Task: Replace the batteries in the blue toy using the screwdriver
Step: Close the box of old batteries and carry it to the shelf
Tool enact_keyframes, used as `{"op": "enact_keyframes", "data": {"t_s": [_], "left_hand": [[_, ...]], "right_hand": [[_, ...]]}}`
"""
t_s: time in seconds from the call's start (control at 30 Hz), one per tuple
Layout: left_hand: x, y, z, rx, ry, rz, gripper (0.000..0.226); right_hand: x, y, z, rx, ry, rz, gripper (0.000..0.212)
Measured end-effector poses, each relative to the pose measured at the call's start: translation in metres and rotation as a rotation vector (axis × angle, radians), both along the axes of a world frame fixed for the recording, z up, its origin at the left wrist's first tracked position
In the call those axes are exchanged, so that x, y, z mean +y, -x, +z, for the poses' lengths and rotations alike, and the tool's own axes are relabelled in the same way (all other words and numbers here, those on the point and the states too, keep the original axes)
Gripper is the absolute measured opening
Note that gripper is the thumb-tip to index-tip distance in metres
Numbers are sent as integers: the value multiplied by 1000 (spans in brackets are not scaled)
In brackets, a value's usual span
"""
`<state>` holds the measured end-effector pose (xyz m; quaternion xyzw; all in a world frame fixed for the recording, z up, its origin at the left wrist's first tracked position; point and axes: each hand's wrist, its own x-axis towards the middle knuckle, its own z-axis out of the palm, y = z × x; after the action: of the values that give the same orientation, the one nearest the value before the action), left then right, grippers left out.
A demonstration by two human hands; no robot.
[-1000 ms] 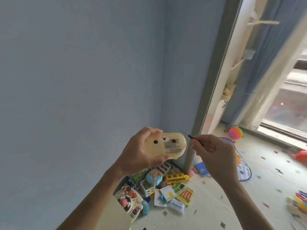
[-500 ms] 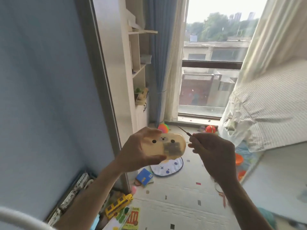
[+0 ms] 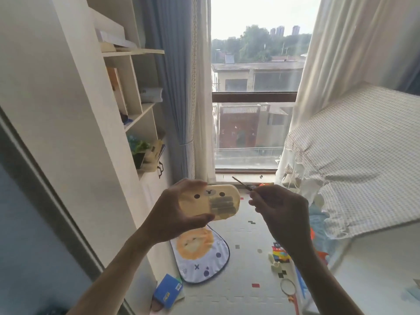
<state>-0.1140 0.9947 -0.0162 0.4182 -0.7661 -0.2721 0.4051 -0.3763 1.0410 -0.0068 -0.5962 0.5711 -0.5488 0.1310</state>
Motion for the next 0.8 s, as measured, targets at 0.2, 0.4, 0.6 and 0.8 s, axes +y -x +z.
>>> {"op": "enact_keyframes", "data": {"t_s": [0.2, 0.4, 0.6, 0.8], "left_hand": [[-159, 6, 2, 19, 11, -28, 75], [-311, 15, 16, 24, 16, -60, 72], [-453, 31, 4, 4, 24, -56, 73], [-605, 60, -7, 58, -19, -24, 78]], "right_hand": [[-149, 5, 4, 23, -3, -48, 7], [-291, 17, 4, -3, -9, -60, 10], [-436, 42, -7, -68, -55, -37, 9], [-601, 75, -8, -48, 1, 12, 15]]}}
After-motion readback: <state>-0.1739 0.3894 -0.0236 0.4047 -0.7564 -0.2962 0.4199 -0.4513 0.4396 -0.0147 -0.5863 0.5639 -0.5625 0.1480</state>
